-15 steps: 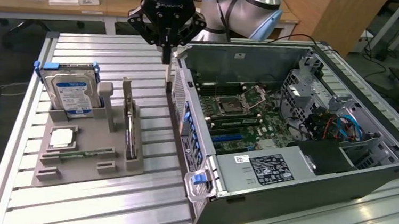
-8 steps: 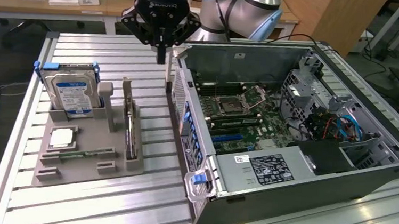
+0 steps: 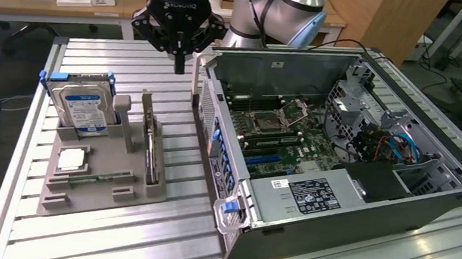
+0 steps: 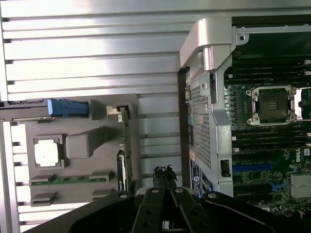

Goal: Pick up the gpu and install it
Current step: 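Reach for the gpu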

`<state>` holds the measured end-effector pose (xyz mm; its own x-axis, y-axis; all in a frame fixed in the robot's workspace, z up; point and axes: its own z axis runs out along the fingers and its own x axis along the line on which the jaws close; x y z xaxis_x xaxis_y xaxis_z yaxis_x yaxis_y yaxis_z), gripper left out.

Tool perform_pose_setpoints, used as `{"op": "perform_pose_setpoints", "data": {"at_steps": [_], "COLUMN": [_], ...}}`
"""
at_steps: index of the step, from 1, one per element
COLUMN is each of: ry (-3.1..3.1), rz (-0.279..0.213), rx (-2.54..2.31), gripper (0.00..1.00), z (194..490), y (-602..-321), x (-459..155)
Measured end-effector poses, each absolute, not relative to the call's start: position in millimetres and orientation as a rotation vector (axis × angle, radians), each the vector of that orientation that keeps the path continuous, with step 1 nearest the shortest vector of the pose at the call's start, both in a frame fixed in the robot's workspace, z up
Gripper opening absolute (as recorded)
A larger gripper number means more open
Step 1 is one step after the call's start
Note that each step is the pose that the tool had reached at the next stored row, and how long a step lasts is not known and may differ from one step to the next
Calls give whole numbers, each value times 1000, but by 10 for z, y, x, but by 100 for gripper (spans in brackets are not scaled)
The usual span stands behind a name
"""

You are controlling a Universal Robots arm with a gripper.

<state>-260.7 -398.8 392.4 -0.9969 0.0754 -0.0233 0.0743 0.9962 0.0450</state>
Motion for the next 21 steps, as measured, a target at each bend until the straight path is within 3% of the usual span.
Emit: {"op": "perform_pose_setpoints", "data": {"at_steps": [21], "ry": [3114], "rz": [69], "rx": [117], "gripper": [11], "z": [3921], "y": [-4009], "x": [-2933]}}
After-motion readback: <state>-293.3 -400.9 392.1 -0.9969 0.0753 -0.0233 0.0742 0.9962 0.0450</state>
